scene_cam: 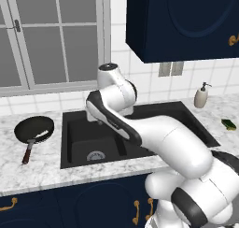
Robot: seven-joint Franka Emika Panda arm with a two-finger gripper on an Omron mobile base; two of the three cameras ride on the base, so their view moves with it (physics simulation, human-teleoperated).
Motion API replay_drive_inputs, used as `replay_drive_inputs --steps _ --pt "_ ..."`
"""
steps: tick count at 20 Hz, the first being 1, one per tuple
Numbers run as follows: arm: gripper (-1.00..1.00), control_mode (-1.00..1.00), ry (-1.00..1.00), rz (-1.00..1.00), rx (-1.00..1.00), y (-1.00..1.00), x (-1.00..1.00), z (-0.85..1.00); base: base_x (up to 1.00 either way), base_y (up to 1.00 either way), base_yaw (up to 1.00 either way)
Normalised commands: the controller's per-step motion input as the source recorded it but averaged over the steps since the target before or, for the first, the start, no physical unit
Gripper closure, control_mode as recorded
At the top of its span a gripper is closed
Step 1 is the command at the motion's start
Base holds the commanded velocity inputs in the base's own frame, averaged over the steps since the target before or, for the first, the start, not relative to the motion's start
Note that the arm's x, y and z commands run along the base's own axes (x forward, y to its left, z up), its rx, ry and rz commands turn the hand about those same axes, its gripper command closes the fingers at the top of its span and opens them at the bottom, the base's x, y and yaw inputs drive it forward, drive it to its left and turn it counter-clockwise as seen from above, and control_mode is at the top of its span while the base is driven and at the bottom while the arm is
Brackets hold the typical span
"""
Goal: Pick the pan and sponge and place them into the sink. Then turn on the water.
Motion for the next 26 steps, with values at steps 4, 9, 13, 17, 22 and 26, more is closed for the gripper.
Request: replay_drive_inputs --steps 4,9,13,17,22,26 --pt "-1.0 -1.0 0.15 0.01 -0.03 0.48 0.0 -0.16 0.0 0.0 0.0" --pt "-1.0 -1.0 0.2 0.02 -0.01 0.85 0.05 -0.26 0.0 0.0 0.0" --pt "-1.0 -1.0 0.2 0.01 0.0 1.0 0.05 -0.24 0.0 0.0 0.0" --pt "-1.0 -1.0 0.1 0.0 0.0 1.0 0.08 -0.34 0.0 0.0 0.0" --pt "-1.0 -1.0 0.0 0.0 0.0 1.0 0.19 -0.39 0.0 0.0 0.0" --pt "-1.0 -1.0 0.0 -0.04 -0.01 0.88 0.22 -0.3 0.0 0.0 0.0"
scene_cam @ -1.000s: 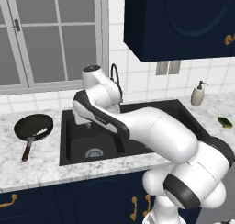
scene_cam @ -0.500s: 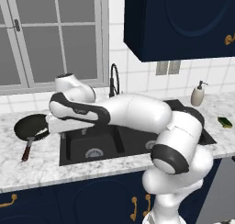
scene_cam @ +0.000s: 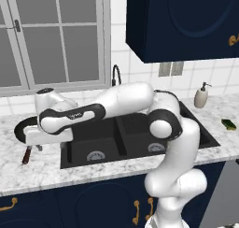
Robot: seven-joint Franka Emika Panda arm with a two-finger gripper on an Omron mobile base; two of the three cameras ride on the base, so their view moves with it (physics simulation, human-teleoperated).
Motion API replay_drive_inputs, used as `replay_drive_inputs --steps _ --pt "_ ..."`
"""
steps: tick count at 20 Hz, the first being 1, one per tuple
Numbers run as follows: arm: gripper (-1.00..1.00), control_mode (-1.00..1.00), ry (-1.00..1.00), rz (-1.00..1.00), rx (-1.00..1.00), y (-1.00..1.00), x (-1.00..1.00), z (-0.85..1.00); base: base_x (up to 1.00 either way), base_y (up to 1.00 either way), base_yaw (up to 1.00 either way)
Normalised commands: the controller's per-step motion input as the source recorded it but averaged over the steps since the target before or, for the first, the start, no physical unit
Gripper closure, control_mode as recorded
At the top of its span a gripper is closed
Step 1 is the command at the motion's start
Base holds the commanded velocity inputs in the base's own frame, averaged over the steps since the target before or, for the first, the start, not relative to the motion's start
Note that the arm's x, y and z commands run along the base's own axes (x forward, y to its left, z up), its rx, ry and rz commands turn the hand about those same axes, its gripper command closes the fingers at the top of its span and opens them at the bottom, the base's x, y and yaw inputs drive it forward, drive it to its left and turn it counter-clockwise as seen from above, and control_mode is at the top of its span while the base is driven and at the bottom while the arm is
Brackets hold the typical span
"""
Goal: Pick the pan and sponge and place them into the sink. Then turn on the water.
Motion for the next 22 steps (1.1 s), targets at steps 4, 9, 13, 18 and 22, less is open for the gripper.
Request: replay_drive_inputs --steps 4,9,13,18,22 --pt "-1.0 -1.0 0.05 -0.05 -0.06 0.6 0.17 -0.09 0.0 0.0 0.0" --pt "-1.0 -1.0 0.06 -0.03 -0.08 0.48 0.19 -0.12 0.0 0.0 0.0" --pt "-1.0 -1.0 0.01 -0.04 -0.1 0.43 0.24 -0.28 0.0 0.0 0.0" --pt "-1.0 -1.0 0.0 -0.06 -0.04 0.21 0.36 -0.37 0.0 0.0 0.0" --pt "-1.0 -1.0 0.0 -0.04 0.0 0.02 0.38 -0.36 0.0 0.0 0.0"
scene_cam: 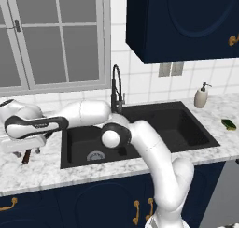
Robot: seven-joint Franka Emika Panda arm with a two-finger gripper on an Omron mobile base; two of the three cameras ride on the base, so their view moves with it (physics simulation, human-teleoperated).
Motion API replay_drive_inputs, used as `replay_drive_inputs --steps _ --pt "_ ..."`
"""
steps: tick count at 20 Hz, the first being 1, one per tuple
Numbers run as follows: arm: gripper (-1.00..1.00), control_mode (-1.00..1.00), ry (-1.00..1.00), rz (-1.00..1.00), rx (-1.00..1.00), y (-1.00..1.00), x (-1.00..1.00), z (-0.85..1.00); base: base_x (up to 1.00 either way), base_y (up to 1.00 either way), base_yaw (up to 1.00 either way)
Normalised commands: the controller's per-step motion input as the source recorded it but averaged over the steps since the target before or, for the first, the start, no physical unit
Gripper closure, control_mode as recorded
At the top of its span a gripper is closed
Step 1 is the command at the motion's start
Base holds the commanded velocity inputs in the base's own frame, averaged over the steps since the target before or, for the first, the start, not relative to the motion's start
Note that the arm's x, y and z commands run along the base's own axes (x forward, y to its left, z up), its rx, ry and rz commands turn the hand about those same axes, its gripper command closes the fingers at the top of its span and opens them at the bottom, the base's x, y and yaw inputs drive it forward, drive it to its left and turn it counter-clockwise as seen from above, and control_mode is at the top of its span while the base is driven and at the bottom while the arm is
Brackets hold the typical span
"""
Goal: Pick the pan and sponge and place them into the sink. Then turn on the water.
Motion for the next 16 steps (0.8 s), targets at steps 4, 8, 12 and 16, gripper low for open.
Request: replay_drive_inputs --steps 4,8,12,16 --pt "-1.0 -1.0 -0.03 -0.01 0.0 0.0 0.34 -0.44 0.0 0.0 0.0" --pt "-1.0 -1.0 -0.15 0.0 0.03 0.0 0.3 -0.57 0.0 0.0 0.0" --pt "-1.0 -1.0 -0.22 0.0 0.07 0.0 0.23 -0.46 0.0 0.0 0.0" --pt "-1.0 -1.0 -0.22 0.0 0.1 0.0 0.2 -0.31 0.0 0.0 0.0"
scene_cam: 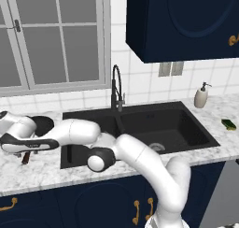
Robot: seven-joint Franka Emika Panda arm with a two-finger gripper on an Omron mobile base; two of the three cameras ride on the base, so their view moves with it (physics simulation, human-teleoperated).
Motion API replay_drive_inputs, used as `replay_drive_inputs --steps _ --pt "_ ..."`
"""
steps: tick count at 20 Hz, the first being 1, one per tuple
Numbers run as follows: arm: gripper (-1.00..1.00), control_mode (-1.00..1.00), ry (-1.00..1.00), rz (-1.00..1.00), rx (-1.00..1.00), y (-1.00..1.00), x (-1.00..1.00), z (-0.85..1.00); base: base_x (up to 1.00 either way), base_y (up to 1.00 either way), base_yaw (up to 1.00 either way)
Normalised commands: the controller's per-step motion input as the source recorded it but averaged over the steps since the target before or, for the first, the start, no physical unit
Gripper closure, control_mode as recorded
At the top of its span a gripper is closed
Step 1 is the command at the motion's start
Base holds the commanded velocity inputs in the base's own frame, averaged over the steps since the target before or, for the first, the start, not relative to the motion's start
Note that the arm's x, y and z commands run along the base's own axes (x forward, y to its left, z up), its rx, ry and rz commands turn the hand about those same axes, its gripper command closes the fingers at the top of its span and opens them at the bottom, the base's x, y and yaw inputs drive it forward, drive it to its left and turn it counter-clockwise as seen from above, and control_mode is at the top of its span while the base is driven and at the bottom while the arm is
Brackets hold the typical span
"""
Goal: Pick the pan and sponge and place them into the sink. Then turn on the water.
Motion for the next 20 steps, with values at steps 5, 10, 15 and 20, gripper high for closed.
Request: replay_drive_inputs --steps 5,10,15,20 --pt "-1.0 -1.0 0.0 0.0 0.07 0.04 0.31 -0.38 0.0 0.0 0.0" --pt "1.0 -1.0 0.08 0.0 0.03 0.0 0.22 -0.42 0.0 0.0 0.0" --pt "1.0 -1.0 0.03 0.0 0.0 -0.02 0.03 -0.06 0.0 0.0 0.0" --pt "1.0 -1.0 -0.15 -0.01 0.0 0.0 0.0 0.13 0.0 0.0 0.0"
